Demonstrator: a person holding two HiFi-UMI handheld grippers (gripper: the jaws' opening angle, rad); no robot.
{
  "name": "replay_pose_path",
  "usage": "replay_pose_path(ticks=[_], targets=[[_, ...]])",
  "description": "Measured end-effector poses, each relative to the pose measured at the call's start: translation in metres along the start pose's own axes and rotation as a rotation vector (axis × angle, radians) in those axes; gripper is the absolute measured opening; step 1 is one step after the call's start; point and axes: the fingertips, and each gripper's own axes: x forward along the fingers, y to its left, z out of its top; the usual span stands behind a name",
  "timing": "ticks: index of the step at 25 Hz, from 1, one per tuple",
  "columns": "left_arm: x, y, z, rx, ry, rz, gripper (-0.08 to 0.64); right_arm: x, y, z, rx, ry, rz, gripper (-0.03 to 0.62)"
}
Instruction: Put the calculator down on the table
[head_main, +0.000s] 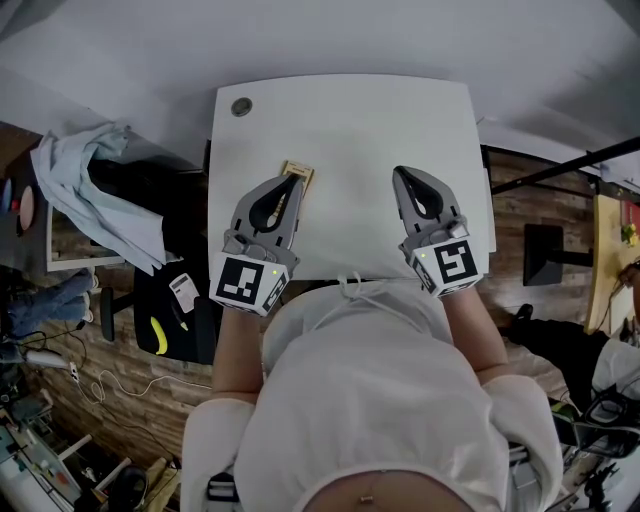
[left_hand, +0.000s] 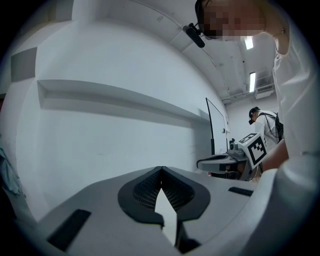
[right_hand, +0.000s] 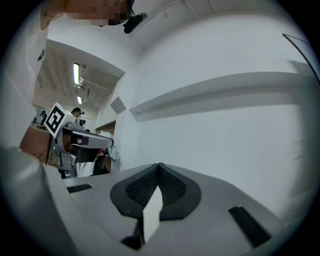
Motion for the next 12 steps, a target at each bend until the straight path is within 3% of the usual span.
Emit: replay_pose_path(ticks=[12], targets=[[0.0063, -0.0020, -0.0058, -0.007, 0.011, 0.005, 0.018, -0.0004, -0.0069, -0.0028, 0.016, -0.006, -0.019, -0.002]])
